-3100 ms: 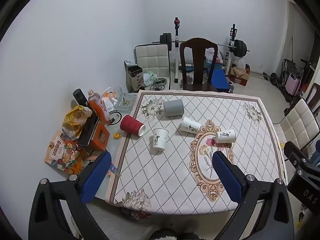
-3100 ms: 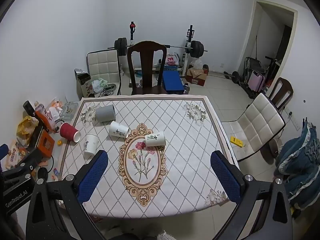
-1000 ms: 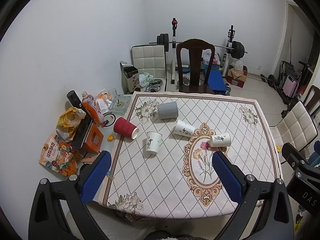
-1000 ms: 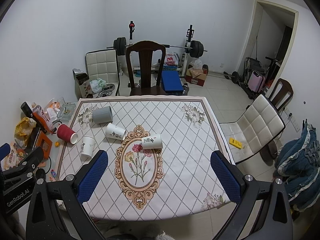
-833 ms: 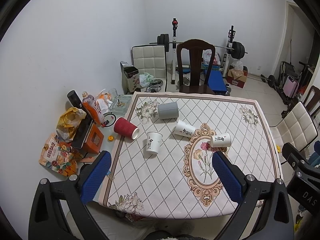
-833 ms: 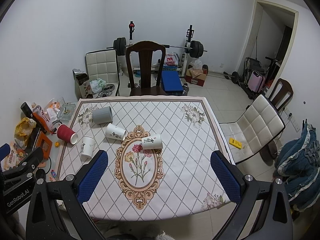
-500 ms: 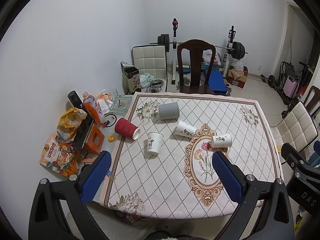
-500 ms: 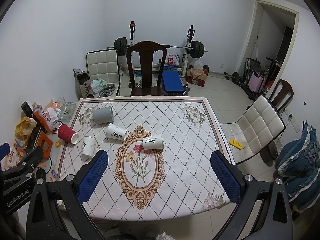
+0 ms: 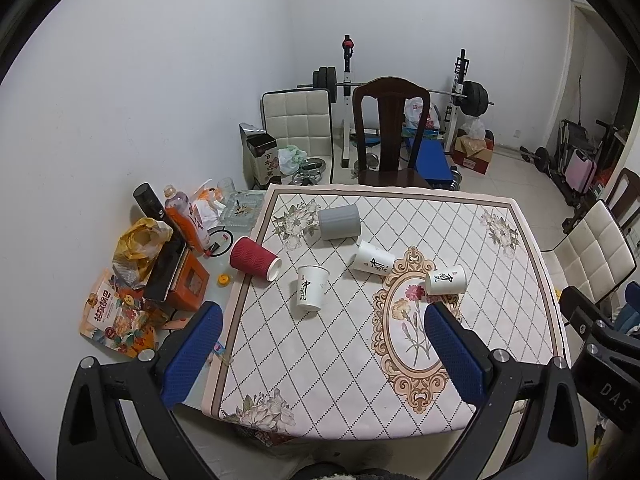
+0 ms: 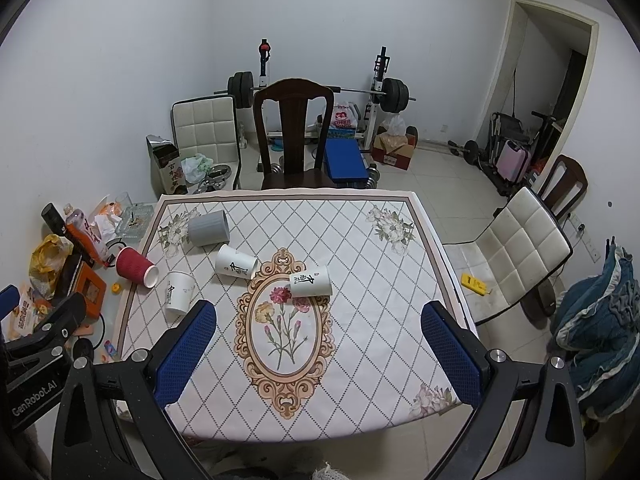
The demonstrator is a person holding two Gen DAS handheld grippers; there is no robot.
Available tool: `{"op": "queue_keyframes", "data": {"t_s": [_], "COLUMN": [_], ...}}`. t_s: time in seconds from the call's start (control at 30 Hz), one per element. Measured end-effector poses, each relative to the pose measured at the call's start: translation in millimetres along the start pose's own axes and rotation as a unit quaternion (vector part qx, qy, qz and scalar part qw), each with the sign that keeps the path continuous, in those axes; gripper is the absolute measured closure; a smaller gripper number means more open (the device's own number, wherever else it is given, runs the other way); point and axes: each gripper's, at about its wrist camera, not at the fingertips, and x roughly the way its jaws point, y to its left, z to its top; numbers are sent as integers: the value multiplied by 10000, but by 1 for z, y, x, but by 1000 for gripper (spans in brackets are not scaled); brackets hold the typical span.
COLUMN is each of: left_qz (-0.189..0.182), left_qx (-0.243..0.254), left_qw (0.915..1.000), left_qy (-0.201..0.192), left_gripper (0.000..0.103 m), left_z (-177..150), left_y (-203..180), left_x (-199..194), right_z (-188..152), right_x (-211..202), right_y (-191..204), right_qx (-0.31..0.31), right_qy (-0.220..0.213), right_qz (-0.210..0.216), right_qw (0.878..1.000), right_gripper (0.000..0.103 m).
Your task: Flip cup upright
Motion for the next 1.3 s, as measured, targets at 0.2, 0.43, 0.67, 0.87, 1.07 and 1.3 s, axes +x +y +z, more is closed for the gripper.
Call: {"op": "queue_keyframes", "data": {"t_s": [0.2, 0.43, 0.67, 0.87, 1.07, 1.3], "left_qz": [-74, -262, -332, -158, 24, -128], "left_qx": [138, 526, 953, 1485, 2600, 4436], "left_qw": [9996, 9946, 9840, 9735, 9478, 8816], "left_qy": [227, 852, 1470, 1733, 1847, 1605], "left_gripper": [0, 0, 0, 0, 0, 5], "left_z": [5, -2, -5, -4, -12, -35], "left_y": [11, -10, -60, -117, -180, -249], "left_x": [33, 107, 190, 254, 306, 337], "right_z": [-5, -34, -66, -90, -99, -105], "right_x": [28, 106, 211, 304, 372, 422], "right_y": [0, -21, -65, -94, -122, -159], "right_qx": [321, 748, 1034, 1123, 1179, 1372], "right_qy": [358, 1192, 2140, 2814, 3212, 3513], "right_qz": [-128, -655, -1011, -968, -926, -1027], "right_qw": [9988, 9879, 9661, 9481, 9351, 9204], "right_gripper": [0, 0, 0, 0, 0, 0]}}
